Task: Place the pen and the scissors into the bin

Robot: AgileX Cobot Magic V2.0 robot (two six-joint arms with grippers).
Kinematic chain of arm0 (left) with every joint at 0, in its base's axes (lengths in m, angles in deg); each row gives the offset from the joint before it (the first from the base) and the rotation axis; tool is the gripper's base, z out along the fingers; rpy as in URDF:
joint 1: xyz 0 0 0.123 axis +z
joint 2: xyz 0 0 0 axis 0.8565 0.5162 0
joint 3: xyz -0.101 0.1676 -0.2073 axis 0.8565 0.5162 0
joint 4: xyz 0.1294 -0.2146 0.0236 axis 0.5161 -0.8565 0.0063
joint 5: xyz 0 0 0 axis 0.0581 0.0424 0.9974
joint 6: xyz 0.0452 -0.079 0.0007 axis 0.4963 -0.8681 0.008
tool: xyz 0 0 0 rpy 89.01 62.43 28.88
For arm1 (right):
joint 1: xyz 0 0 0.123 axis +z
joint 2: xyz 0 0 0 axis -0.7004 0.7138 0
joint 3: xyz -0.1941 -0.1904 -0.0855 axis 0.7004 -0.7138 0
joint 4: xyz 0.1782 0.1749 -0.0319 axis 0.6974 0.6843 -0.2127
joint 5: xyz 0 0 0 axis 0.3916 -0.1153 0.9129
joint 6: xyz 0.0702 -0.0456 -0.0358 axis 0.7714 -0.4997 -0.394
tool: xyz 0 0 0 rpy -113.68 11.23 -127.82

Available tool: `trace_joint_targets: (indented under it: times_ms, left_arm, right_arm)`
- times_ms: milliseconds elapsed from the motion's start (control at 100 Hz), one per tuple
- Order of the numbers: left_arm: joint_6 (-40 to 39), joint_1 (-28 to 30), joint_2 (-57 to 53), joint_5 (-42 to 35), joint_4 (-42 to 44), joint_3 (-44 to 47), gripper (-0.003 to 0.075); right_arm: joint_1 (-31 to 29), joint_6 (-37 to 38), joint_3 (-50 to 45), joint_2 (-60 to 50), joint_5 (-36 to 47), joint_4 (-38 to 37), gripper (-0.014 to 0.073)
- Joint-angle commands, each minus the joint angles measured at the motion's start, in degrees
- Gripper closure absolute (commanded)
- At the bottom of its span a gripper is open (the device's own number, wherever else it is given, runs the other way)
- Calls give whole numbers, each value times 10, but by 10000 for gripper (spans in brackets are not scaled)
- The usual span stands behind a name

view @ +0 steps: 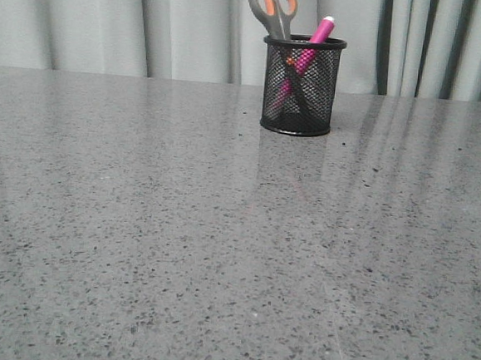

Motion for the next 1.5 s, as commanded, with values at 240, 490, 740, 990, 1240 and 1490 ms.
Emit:
trace_joint_targets:
  times_ms: [240,490,740,990,1240,1490]
  left_arm:
    - [0,1,-14,-16,-12,-15,739]
    - [-403,1,-12,-59,416,-17,739]
    - [-764,-17,-12,-99,811,13,739]
    - [-767,-39,-19,-121,819,66,739]
    - [-768,-39,-19,-125,850,66,739]
    - [-768,-39,-19,-108,849,66,739]
  right_arm:
    - [-3,-5,15,4,37,-7,670]
    - [-3,-5,15,4,37,-7,670]
    - [-3,-5,15,4,37,-7,670]
    - [-3,-5,15,4,37,-7,670]
    - [-3,-5,15,4,39,-7,670]
    - [-3,-5,15,4,39,-7,670]
